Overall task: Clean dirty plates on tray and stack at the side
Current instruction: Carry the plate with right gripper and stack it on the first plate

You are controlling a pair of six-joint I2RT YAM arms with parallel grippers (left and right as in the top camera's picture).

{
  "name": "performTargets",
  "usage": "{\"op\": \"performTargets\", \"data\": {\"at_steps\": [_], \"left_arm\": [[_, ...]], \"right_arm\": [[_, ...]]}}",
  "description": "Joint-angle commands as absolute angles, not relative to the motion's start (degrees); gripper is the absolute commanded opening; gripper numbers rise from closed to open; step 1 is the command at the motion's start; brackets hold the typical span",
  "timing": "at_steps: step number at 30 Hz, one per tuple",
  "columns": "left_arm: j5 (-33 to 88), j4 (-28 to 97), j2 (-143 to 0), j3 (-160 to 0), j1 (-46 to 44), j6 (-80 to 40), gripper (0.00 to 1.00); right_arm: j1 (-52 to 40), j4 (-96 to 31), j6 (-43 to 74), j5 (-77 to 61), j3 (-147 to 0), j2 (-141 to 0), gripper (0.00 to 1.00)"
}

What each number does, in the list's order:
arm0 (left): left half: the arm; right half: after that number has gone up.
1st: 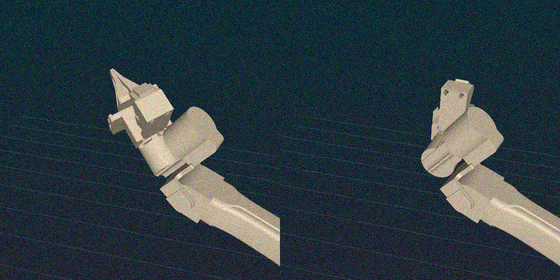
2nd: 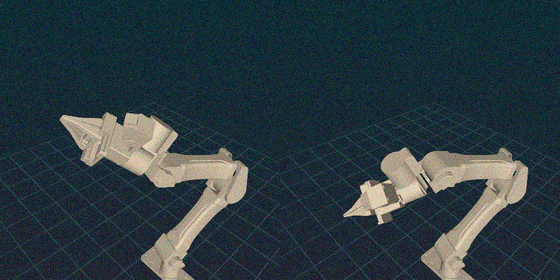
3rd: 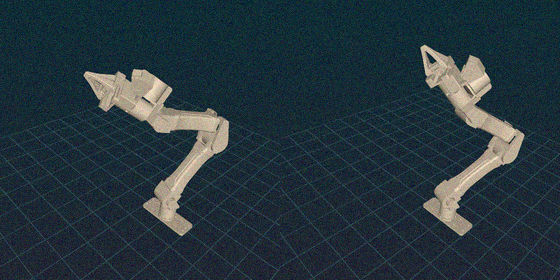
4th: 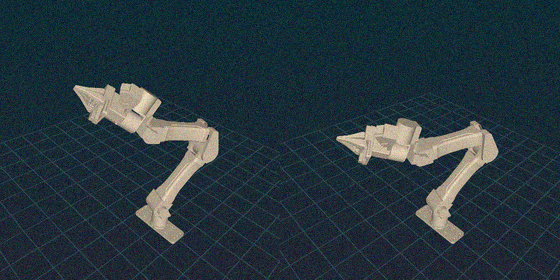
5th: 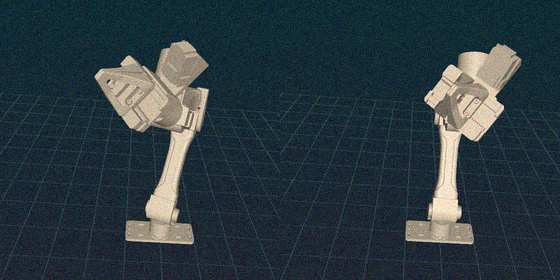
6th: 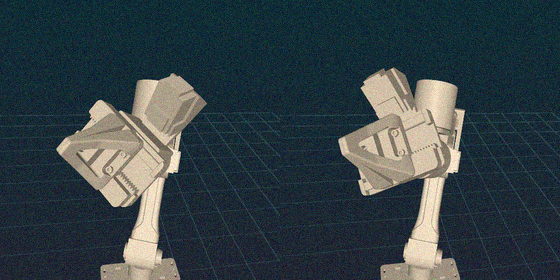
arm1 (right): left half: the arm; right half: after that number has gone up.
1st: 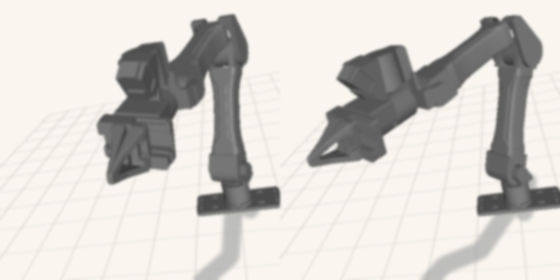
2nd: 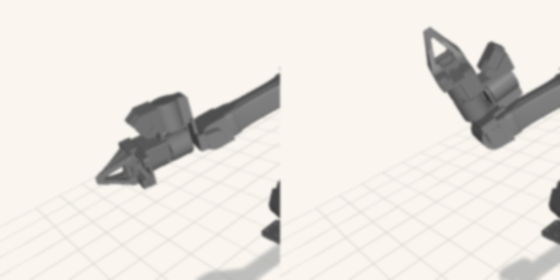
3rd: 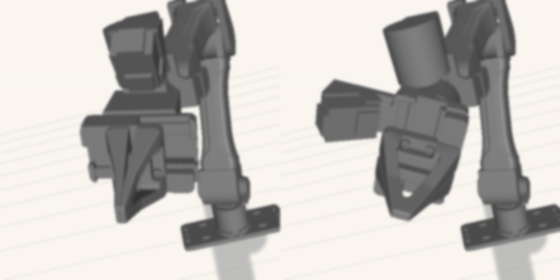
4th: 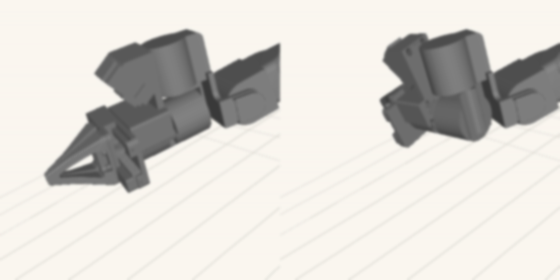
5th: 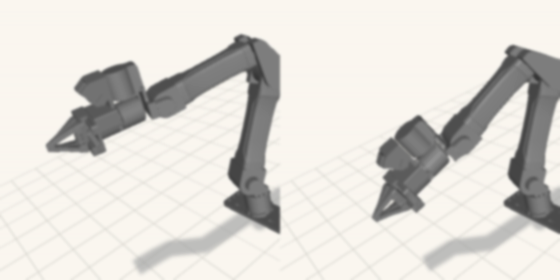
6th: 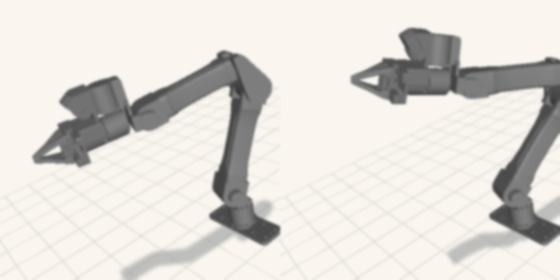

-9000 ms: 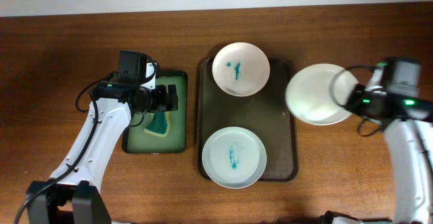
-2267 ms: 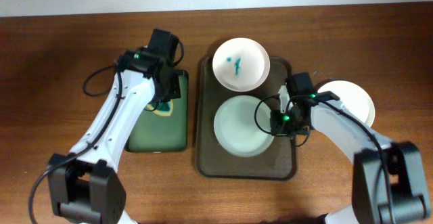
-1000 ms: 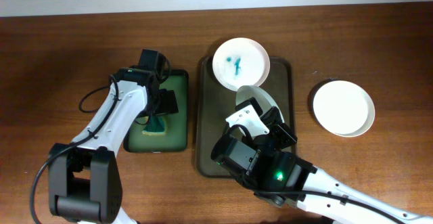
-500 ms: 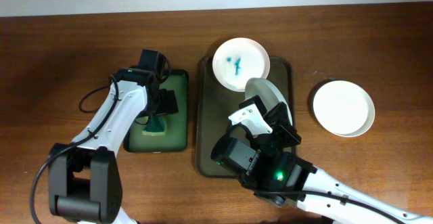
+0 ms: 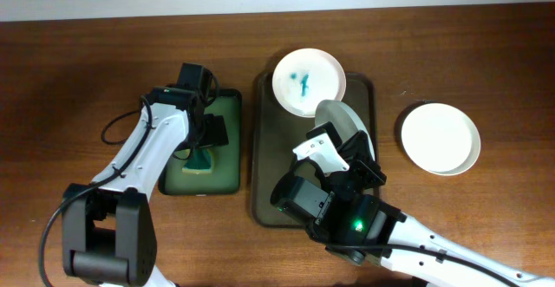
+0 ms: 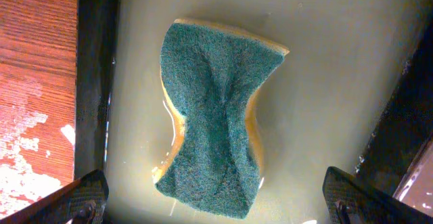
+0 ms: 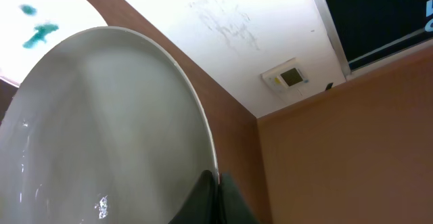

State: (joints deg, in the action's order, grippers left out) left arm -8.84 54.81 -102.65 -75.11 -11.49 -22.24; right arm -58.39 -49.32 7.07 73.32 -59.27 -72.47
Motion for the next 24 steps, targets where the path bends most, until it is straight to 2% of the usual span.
{"op": "performTargets", "data": {"at_steps": [1,20,24], "left_arm": [[-8.8,54.9,-102.2,-75.1,-11.3,-22.2,0.99],[-8.8,54.9,-102.2,-75.1,-11.3,-22.2,0.99],[-8.8,54.9,-102.2,-75.1,-11.3,-22.2,0.99]], "right_arm": [[-58.8,-49.3,7.3,75.7,-60.7,-71.5,0.04],[-58.8,-49.1,7.4,75.7,-60.7,-71.5,0.04],[-54.2,-49.1,16.5,74.1,-60.7,-71.5,0.04]]}}
